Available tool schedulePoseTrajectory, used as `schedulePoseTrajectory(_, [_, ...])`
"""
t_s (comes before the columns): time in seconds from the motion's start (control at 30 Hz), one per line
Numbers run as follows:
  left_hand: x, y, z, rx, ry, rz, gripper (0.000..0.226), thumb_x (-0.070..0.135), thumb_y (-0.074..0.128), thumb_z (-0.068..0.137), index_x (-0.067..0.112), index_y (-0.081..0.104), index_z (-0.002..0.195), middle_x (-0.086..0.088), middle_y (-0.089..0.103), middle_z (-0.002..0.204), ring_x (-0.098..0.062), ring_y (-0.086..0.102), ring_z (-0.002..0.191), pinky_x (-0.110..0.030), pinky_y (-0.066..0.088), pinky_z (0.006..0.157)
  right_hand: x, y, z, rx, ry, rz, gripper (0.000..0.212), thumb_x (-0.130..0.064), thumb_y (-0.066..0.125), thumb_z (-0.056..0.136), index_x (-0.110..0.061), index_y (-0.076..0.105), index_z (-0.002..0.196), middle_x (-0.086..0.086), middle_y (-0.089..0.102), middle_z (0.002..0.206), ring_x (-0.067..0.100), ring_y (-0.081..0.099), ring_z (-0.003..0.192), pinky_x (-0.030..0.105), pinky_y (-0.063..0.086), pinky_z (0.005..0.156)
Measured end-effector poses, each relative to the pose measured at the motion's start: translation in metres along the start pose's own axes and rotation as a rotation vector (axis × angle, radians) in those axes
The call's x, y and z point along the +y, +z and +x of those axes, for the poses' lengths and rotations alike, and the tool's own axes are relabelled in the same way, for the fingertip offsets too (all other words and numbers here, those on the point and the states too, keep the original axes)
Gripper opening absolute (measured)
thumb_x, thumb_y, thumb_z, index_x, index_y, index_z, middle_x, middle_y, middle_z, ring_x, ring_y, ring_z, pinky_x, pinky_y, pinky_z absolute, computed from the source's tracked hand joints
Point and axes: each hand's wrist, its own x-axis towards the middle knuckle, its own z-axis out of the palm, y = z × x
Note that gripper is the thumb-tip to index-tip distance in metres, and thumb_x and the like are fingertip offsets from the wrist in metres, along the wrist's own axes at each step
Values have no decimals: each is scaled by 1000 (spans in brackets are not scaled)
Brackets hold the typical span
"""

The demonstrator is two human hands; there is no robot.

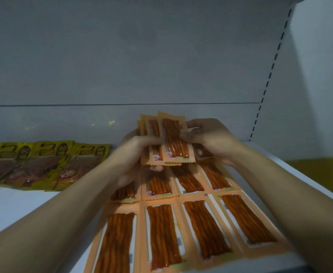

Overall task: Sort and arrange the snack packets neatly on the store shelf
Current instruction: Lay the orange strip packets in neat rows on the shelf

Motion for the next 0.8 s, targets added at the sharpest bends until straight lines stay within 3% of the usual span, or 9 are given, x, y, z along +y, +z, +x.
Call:
schedulePoseTrajectory(0.17, [-1,-4,3,180,29,50,16,7,60,93,9,65,108,-22,69,95,-35,64,81,-22,51,40,-7,-32,2,-130,187,26,19,-18,75,76,-4,62,81,6,68,60,13,59,45,18,45,39])
schedulePoseTrajectory(0.27, [-3,-6,7,294,64,29,11,5,59,93,10,66,99,-22,70,93,-34,65,77,-23,50,39,-6,-44,1,-343,355,-76,23,-21,73,75,-3,64,86,9,70,70,12,63,54,16,51,46])
schedulePoseTrajectory(0.37, [-3,-7,7,334,64,36,10,4,60,92,10,66,96,-24,70,95,-34,65,78,-22,49,37,-2,-35,0,-475,502,-148,26,-20,73,78,1,66,92,7,70,71,8,61,52,13,48,45])
schedulePoseTrajectory(0.47, [-3,-7,7,307,62,76,10,6,61,92,10,67,99,-28,69,104,-37,64,81,-22,48,37,2,-26,0,-463,553,-210,26,-17,72,86,4,67,98,11,70,75,9,62,53,13,43,40])
schedulePoseTrajectory(0.67, [-8,-6,9,274,56,123,11,10,63,92,12,65,103,-13,73,82,-24,69,63,-21,46,38,4,-20,0,-405,571,-463,25,-25,70,90,-7,70,74,4,68,60,7,57,42,15,32,33])
schedulePoseTrajectory(0.8, [-10,-4,8,281,47,118,9,9,64,92,14,65,99,-10,73,77,-22,69,61,-21,46,38,3,-16,-1,-392,573,-560,27,-29,69,91,-9,70,72,1,67,56,6,51,38,16,28,32])
